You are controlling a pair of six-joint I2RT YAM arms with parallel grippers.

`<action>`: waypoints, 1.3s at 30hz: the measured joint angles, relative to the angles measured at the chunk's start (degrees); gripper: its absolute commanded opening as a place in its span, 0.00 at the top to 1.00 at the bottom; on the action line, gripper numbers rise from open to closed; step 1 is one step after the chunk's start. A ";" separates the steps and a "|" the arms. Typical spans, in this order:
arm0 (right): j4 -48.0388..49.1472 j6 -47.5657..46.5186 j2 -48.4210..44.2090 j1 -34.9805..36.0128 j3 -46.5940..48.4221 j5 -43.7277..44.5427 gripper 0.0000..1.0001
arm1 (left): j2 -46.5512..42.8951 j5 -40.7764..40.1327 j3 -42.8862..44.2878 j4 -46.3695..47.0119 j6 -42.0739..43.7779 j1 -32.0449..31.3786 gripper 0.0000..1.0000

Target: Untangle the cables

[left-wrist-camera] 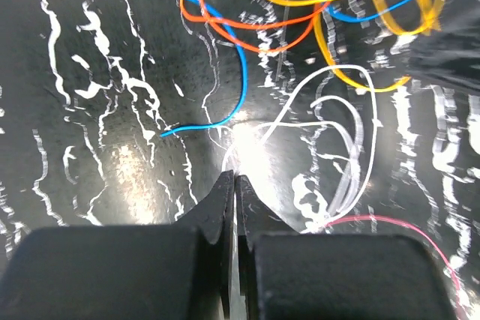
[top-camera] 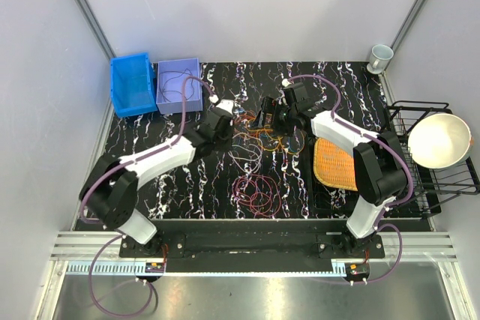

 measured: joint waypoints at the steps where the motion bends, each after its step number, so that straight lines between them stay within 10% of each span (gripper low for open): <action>1: 0.04 -0.02 0.00 0.00 0.00 0.00 0.00 | -1.53 0.22 0.02 -0.66 0.20 0.00 1.00; 18: 0.35 -0.37 -1.77 0.00 -0.94 -0.44 0.00 | -19.98 -0.85 12.68 -12.31 4.92 0.59 1.00; 28: 2.34 -0.33 -3.15 0.00 -1.68 -2.47 0.00 | -20.22 -1.42 9.57 -15.72 4.17 2.34 1.00; 39: 3.13 -0.33 -3.50 0.00 -2.40 -3.41 0.00 | -18.29 -3.30 25.38 -18.73 5.86 8.66 1.00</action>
